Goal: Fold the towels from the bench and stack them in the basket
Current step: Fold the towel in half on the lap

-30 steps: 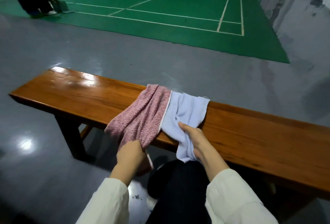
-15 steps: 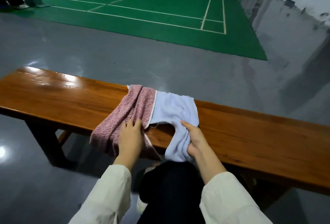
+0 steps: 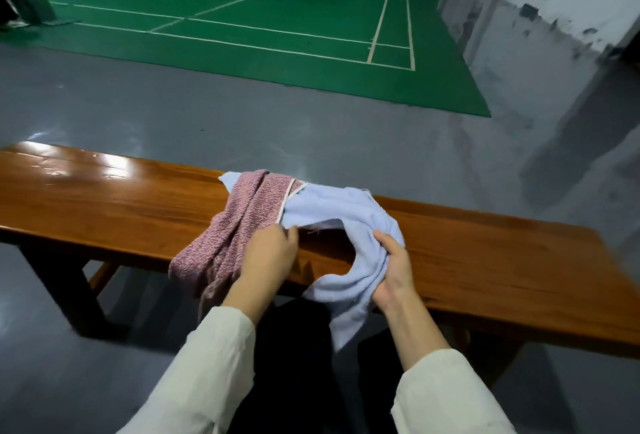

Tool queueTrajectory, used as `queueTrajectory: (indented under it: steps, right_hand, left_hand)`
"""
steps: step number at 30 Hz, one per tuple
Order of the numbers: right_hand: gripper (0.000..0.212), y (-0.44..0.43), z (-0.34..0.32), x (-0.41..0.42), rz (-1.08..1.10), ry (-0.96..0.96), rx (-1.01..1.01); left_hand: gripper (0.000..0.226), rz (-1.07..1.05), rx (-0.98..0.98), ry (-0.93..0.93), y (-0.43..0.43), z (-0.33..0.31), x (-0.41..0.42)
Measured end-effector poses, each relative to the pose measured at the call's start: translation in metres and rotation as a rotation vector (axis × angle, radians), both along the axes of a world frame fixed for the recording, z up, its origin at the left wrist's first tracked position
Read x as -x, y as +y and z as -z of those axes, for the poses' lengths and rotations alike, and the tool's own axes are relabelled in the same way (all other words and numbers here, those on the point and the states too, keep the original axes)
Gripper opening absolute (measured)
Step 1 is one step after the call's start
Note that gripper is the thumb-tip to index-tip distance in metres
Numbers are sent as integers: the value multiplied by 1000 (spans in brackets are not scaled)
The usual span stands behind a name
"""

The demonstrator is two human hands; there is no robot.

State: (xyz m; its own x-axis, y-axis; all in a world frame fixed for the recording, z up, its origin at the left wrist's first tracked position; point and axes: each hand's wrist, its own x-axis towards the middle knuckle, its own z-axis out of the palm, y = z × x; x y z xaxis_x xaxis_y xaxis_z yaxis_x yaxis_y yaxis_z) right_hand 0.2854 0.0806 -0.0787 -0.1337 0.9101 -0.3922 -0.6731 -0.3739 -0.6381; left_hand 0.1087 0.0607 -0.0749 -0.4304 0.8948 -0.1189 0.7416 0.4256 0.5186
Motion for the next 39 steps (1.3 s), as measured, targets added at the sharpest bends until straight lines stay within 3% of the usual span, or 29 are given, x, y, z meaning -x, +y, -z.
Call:
queueTrajectory:
  steps: [3, 5, 7, 9, 11, 14, 16, 18, 20, 21, 22, 27, 30, 32, 34, 36, 39]
  right_hand:
    - [27, -1, 0, -15, -82, 23, -47]
    - [32, 2, 3, -21, -114, -67, -5]
    - [40, 7, 14, -28, -136, -250, 35]
    - [42, 12, 23, -34, -150, -382, 55]
    - [38, 18, 26, -35, -127, -326, 55]
    - [37, 29, 28, -38, -20, -248, 25]
    - [35, 31, 32, -42, 1, -359, 17]
    - [30, 30, 37, -47, 2, -446, 60]
    - [32, 28, 43, -50, -6, -467, 111]
    - [36, 29, 44, -50, -15, -478, 126]
    - [40, 29, 43, -49, -37, -486, 131]
    - [49, 35, 37, -53, -96, -304, 77]
    - [38, 45, 20, -57, -36, -240, -24]
    - [31, 52, 7, -61, 37, -99, -94]
    - [26, 55, 4, -64, 48, -98, -190]
    - [26, 50, 11, -66, 39, -223, -167]
    - [34, 37, 19, -64, 8, -209, -24]
  left_hand:
    - [42, -49, -46, -736, 24, 11, -33]
    - [37, -140, -151, -937, 37, 22, -46]
    - [40, -156, -211, -809, 46, 22, -61]
    - [31, -22, -169, -836, 50, 15, -81]
    - [27, 174, -172, -919, 51, 7, -99]
    - [30, 282, -113, -994, 51, -3, -111]
    - [23, 210, -117, -1031, 52, -2, -108]
    - [11, 2, -119, -1116, 54, 13, -99]
    - [63, -203, -77, -1189, 53, 25, -91]
    - [75, -245, -63, -1183, 55, 27, -87]
    - [71, -243, -63, -1158, 57, 26, -87]
    - [22, 45, -27, -1034, 77, 4, -110]
    - [32, 446, 33, -1135, 90, -30, -135]
    - [32, 536, 21, -1181, 92, -50, -147]
    - [26, 418, -104, -1169, 90, -47, -146]
    - [18, 112, -266, -1006, 87, -19, -128]
    - [65, -267, -181, -834, 76, 11, -105]
